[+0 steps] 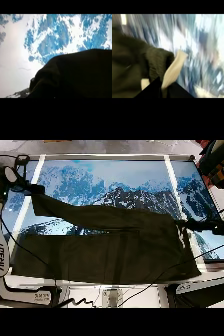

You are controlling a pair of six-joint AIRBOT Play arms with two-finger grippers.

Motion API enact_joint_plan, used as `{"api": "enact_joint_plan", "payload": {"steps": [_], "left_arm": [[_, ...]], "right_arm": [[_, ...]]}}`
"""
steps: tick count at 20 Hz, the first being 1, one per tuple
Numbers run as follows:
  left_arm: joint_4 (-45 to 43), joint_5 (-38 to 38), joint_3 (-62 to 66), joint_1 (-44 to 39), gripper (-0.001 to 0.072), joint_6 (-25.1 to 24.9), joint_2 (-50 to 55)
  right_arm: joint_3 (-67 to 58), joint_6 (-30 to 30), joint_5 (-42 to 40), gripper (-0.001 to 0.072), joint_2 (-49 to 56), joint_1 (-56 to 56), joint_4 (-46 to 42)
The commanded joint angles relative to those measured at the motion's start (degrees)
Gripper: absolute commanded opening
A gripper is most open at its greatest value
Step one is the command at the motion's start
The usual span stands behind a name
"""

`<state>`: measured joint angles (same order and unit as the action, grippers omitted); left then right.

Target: Fold the clothes and pants, and hang the long-sleeved shirts on hangers.

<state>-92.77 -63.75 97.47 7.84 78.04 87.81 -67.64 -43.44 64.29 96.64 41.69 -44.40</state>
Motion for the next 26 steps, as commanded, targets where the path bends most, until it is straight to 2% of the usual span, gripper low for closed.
{"api": "enact_joint_plan", "payload": {"steps": [1,3,5,7,9,10,13,16,26], "left_arm": [[-0.48,8.57,0.79,0.33,0.0019,-0.02,-3.08],[-1.16,14.69,1.14,1.01,0.0019,0.0,-6.05],[-1.25,17.4,1.14,1.7,0.0018,0.0,-8.5],[-1.33,14.78,1.09,2.62,0.0017,0.04,-9.27],[-1.33,6.05,-2.78,4.85,0.0014,0.02,-8.17],[-1.31,4.42,-7.3,6.21,0.0014,0.0,-7.72],[-1.29,5.73,-23.47,9.53,0.0017,0.0,-6.51],[-1.36,5.62,-31.36,11.28,0.0017,-0.02,-4.94],[-6.67,2.89,-33.09,13.88,0.0019,1.33,0.11]], "right_arm": [[-1.51,0.61,-6.47,0.0041,-4.66,-0.26,3.67],[-1.51,-0.15,-10.16,0.0041,-7.52,-0.26,3.67],[-1.51,-1.05,-11.61,0.0041,-9.2,-0.26,3.72],[-1.51,-1.07,-10.54,0.0041,-9.57,-0.31,3.65],[-1.49,-1.07,-9.2,0.0041,-9.51,-0.31,3.56],[-1.38,-1.07,-8.57,0.0041,-9.51,-0.31,3.56],[-1.38,-1.07,-6.75,0.0041,-9.49,-0.31,3.54],[-1.38,-1.07,-6.86,0.0041,-9.49,-0.31,3.54],[-1.38,-1.07,-6.88,0.0041,-9.49,-0.31,3.41]]}}
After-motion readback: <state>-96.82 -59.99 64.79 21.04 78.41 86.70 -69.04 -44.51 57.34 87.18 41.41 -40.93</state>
